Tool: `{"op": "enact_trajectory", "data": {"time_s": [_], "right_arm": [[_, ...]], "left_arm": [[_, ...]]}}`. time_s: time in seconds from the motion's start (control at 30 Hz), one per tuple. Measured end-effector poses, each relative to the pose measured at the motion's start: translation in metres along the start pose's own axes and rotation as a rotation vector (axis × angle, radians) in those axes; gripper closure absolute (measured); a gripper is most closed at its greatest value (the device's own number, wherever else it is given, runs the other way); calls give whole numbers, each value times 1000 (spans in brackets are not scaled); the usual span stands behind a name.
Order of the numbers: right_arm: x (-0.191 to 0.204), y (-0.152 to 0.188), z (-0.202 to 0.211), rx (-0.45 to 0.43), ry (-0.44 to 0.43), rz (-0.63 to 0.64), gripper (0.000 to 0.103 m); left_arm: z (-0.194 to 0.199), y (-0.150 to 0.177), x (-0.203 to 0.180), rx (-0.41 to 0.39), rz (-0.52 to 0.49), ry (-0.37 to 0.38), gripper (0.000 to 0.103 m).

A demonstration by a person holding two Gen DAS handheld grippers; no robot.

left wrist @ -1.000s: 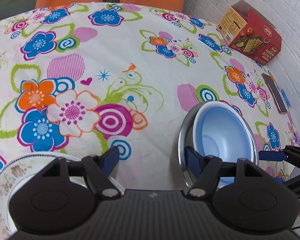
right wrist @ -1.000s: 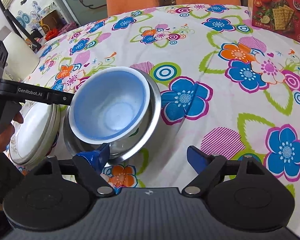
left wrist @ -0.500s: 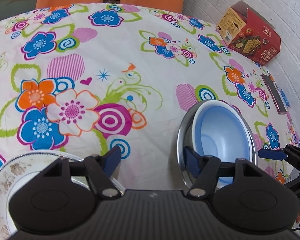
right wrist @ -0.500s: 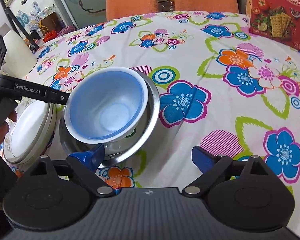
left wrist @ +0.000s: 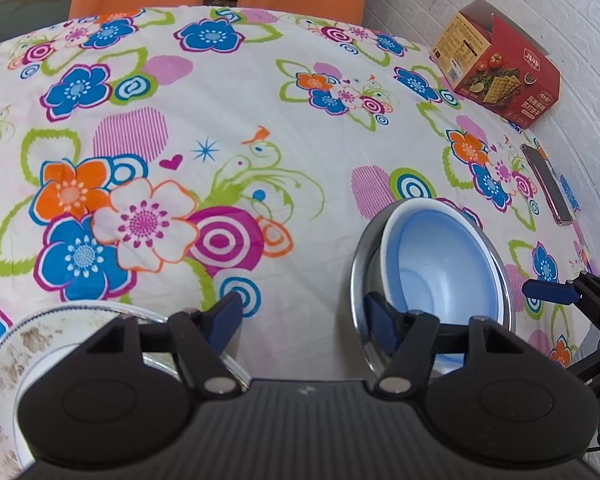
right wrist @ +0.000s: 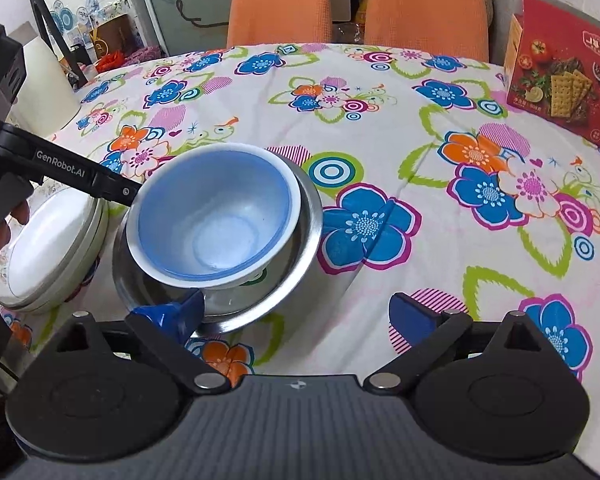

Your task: Organize plates and bowls

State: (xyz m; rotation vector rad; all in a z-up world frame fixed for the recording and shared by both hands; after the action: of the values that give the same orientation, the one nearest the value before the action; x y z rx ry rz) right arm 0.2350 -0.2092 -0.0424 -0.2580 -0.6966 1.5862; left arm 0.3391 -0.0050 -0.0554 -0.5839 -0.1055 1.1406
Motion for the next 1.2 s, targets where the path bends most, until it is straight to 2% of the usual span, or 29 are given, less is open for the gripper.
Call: {"op": "enact_trajectory", "data": {"time_s": [0.17, 0.27, 0.4, 0.47, 0.63, 0.77, 0.87, 0.93, 0.97, 1.0, 1.07, 1.17, 1.2], "right_arm": [[-4, 0, -2, 10, -15, -37, 17], [0, 0, -1, -5, -3, 4, 16], [11, 0, 2, -49, 15, 134, 15], [12, -3, 1, -28, 19, 146, 15], [8, -5, -10, 37, 65, 81, 18], [14, -1, -18, 54, 31, 89, 20], [17, -1, -16, 38, -2, 98, 26], [19, -2, -14, 37, -55, 80, 40], [21, -2, -13, 44, -94, 68, 61], [24, -2, -12, 50, -118, 57, 69], [29, -2, -11, 34, -104, 87, 73], [31, -4, -9, 15, -110, 88, 76], [31, -5, -8, 9, -115, 91, 77]], "left_arm": [[0, 0, 0, 4, -1, -3, 36], [0, 0, 0, 5, -3, 0, 36], [0, 0, 0, 5, -2, 3, 36], [-1, 0, 0, 6, -3, 6, 36], [-1, 0, -1, 12, -20, 7, 34], [0, 0, 0, 5, -19, 21, 34], [0, 0, 1, -1, -24, 17, 34], [1, 1, 1, -10, -31, 10, 35], [1, 1, 2, -17, -33, 14, 37], [2, 1, 2, -21, -37, 18, 41], [4, 1, 0, -31, -39, 60, 60], [4, 4, 0, -32, -28, 110, 79], [4, 5, 1, -31, -8, 140, 82]]}}
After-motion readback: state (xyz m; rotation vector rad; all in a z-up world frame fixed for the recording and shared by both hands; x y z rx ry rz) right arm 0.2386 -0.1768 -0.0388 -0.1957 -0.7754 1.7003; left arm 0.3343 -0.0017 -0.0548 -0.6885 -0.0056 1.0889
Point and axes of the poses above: each gripper's, at about its wrist camera, not at the fingertips, and z roughly against the way its jaws point, x to its left, y to its underside, the point moved 6 cm from there along -z, roughly the way its jaws point, and after that the axes turned 12 degrees about -z, right-handed, at the moved point
